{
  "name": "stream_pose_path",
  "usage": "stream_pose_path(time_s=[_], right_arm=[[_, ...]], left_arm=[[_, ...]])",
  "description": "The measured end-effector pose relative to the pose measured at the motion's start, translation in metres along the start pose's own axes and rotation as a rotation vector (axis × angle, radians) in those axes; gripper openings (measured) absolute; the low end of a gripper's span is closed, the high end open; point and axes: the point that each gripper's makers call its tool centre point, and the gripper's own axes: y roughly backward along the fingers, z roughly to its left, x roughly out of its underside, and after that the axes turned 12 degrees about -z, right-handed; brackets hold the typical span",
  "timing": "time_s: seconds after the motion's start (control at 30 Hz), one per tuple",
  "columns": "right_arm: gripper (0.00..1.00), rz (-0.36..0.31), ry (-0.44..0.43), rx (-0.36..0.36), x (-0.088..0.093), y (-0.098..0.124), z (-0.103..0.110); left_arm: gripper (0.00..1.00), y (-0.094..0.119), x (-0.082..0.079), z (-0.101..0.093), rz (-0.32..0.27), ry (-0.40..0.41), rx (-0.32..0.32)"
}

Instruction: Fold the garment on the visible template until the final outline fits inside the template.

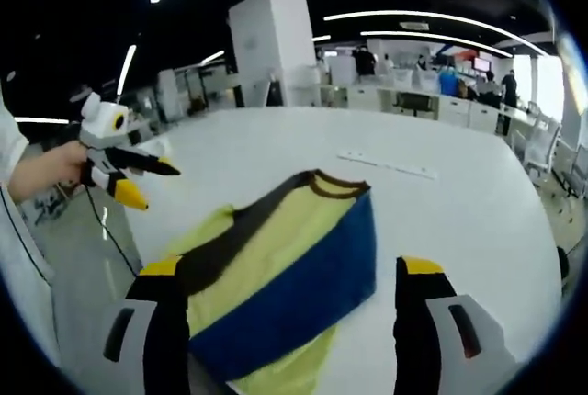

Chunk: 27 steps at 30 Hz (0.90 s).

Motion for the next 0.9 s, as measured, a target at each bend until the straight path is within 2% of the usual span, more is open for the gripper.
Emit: stream_pose_path(time_s=[0.3,0.53,0.73,0.9], right_arm=[[0.99,0.012,-0.005,0.016,0.006,0.023,0.006],[1.0,-0.002,-0.021,0.037,0.003,0.036,0.008],[1.0,0.002,0.001,0.025,0.003,0.046,0.015],[1.0,0.009,-0.003,0.024,0.008,0.053,0.019]], left_arm=[[0.85,0.014,0.007,-0.006,-0.001,0.009,-0.014],[0.86,0.023,0.01,-0.009,-0.008,0.017,-0.02],[0.86,0.032,0.009,-0.01,-0.028,0.025,-0.035],[0.86,0.039,0.014,-0.011,-0.025,0.031,-0.046]])
